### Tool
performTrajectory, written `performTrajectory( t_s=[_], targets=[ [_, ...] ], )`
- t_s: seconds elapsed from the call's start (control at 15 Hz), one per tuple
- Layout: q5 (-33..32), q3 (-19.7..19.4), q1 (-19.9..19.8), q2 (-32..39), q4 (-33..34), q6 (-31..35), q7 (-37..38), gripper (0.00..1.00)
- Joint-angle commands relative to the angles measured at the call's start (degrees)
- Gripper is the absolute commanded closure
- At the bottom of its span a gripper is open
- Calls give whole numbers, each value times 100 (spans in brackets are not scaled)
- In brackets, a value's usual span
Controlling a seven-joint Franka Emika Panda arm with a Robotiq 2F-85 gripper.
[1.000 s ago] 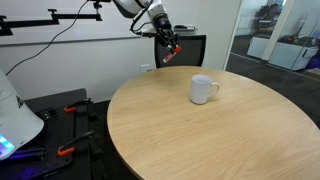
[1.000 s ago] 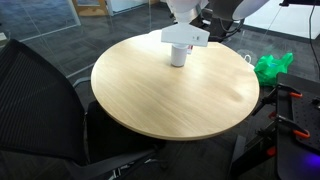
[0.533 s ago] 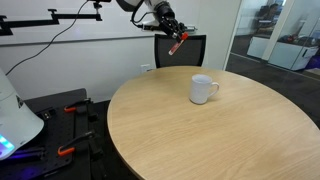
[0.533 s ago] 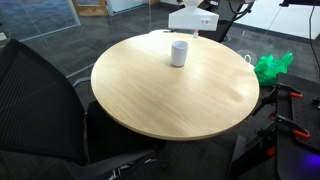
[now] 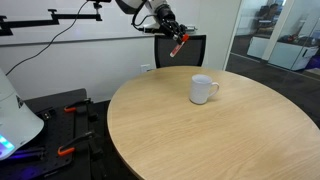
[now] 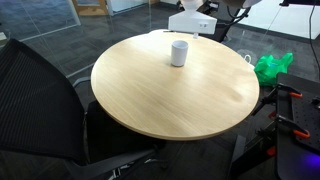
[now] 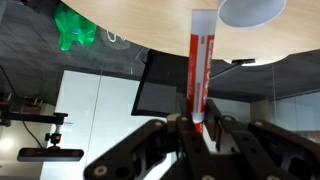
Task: Put the marker inside the cup
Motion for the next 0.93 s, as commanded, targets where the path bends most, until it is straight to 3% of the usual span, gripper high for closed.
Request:
performTrajectory(
  t_s=[0.0, 0.4, 0.87],
  targets=[
    [-549, 44, -208, 241, 176, -283, 557, 95],
    [-1406, 100, -587, 533, 346, 34, 503, 95],
    [-1718, 168, -755, 814, 545, 287, 418, 95]
  ],
)
